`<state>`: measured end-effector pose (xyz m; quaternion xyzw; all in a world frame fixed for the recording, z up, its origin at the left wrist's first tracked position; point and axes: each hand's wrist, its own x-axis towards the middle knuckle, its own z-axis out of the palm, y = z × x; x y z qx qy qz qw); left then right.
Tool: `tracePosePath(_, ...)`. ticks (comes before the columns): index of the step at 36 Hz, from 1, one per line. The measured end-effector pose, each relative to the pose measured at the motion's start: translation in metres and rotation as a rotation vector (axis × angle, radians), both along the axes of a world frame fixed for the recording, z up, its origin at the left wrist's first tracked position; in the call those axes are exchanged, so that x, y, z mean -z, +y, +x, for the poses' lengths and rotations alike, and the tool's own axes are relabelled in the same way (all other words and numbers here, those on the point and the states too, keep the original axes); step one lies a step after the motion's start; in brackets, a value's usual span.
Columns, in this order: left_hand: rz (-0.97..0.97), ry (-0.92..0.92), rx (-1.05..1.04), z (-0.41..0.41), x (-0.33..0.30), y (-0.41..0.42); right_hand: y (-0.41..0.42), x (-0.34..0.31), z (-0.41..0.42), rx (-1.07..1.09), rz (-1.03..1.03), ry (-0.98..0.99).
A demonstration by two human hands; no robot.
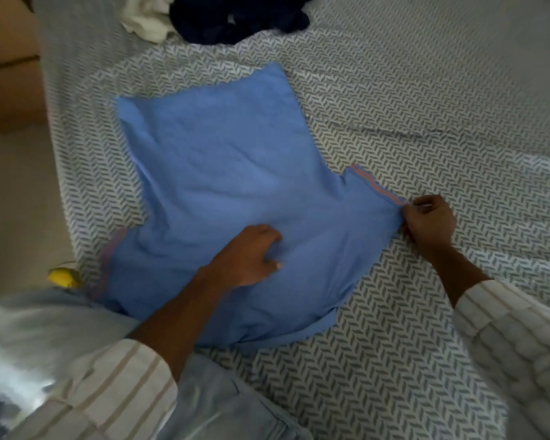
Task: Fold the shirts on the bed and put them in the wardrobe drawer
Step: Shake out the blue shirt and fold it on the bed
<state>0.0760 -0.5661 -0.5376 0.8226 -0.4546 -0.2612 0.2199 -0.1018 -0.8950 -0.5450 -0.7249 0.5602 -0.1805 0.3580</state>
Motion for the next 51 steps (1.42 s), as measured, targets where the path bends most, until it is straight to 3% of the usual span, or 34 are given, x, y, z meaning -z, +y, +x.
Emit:
tracePosePath(2, -0.057, 0.009, 0.011, -0.011, 0.000, 0.018, 0.008, 0.000, -0.002, -0.030, -0.138, 0.097)
tracePosePath(4, -0.091, -0.042, -0.004, -0.025, -0.002, 0.036, 0.026, -0.004, -0.006, -0.163, -0.301, 0.065)
tracePosePath(8, -0.145, -0.137, 0.042, -0.053, -0.017, 0.063, 0.084, -0.019, -0.023, -0.627, -0.540, -0.012)
tracePosePath(12, -0.109, -0.165, 0.153, -0.079, -0.027, 0.076, 0.142, -0.026, -0.048, -1.187, -0.451, -0.037)
tracePosePath(16, 0.083, -0.084, 0.170, -0.095, -0.027, 0.085, 0.183, -0.021, -0.058, -1.469, -0.338, 0.003)
tracePosePath(20, 0.087, 0.045, 0.085, -0.101, -0.020, 0.088, 0.200, -0.015, -0.053, -1.469, -0.370, 0.156)
tracePosePath(25, 0.032, 0.080, -0.066, -0.101, -0.012, 0.088, 0.199, -0.018, -0.037, -1.388, -0.312, 0.426)
tracePosePath(33, 0.204, 0.083, -0.074, -0.095, -0.010, 0.082, 0.207, -0.022, -0.025, -1.338, -0.332, 0.611)
tracePosePath(37, 0.215, 0.123, -0.113, -0.094, -0.007, 0.083, 0.206, -0.017, -0.030, -1.310, -0.404, 0.585)
tracePosePath(43, 0.203, 0.130, -0.163, -0.095, -0.008, 0.086, 0.185, -0.028, -0.050, -1.245, -0.257, 0.554)
tracePosePath(51, 0.251, 0.239, -0.185, -0.095, -0.017, 0.079, 0.178, -0.025, -0.041, -1.186, -0.268, 0.601)
